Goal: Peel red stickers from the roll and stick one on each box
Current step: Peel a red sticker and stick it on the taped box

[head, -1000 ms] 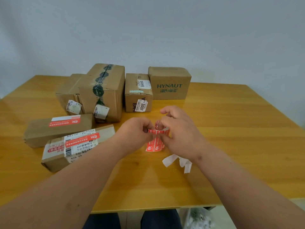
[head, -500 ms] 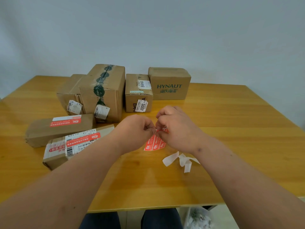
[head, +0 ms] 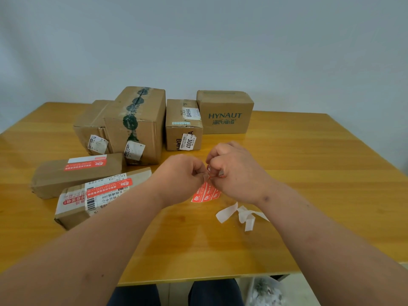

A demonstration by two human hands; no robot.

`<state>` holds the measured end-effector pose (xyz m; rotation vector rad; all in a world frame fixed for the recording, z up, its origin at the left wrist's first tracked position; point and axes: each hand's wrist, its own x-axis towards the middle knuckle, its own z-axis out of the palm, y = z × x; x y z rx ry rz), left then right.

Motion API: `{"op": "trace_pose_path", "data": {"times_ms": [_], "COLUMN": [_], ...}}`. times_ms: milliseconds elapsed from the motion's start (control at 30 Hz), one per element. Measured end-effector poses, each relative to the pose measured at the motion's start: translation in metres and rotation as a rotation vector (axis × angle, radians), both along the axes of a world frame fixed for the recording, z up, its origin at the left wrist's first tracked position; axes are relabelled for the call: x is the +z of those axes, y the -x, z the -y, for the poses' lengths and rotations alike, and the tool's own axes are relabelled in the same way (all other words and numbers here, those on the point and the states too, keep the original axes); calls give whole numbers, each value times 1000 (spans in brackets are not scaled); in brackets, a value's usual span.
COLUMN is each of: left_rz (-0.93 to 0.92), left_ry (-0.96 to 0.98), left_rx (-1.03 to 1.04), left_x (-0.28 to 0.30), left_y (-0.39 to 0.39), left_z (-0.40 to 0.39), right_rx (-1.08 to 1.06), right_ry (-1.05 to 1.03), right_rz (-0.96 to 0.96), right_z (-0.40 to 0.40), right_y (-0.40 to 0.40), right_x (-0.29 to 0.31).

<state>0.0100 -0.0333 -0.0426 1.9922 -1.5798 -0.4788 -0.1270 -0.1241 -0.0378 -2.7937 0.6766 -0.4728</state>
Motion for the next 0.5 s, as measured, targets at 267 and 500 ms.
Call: {"op": "trace_pose_path", "data": {"times_ms": [267, 500], "left_rz": [-96, -145], "left_ry": [-49, -46], "left_rx": [-4, 8], "left_x": [1, 2], "left_y": [-1, -1], "left_z": [1, 1], "right_rx": [28, 46], "right_ry": [10, 8], "right_rz": [6, 26], "right_z": [1, 1], "right_y": [0, -2], "right_x": [-4, -6]}}
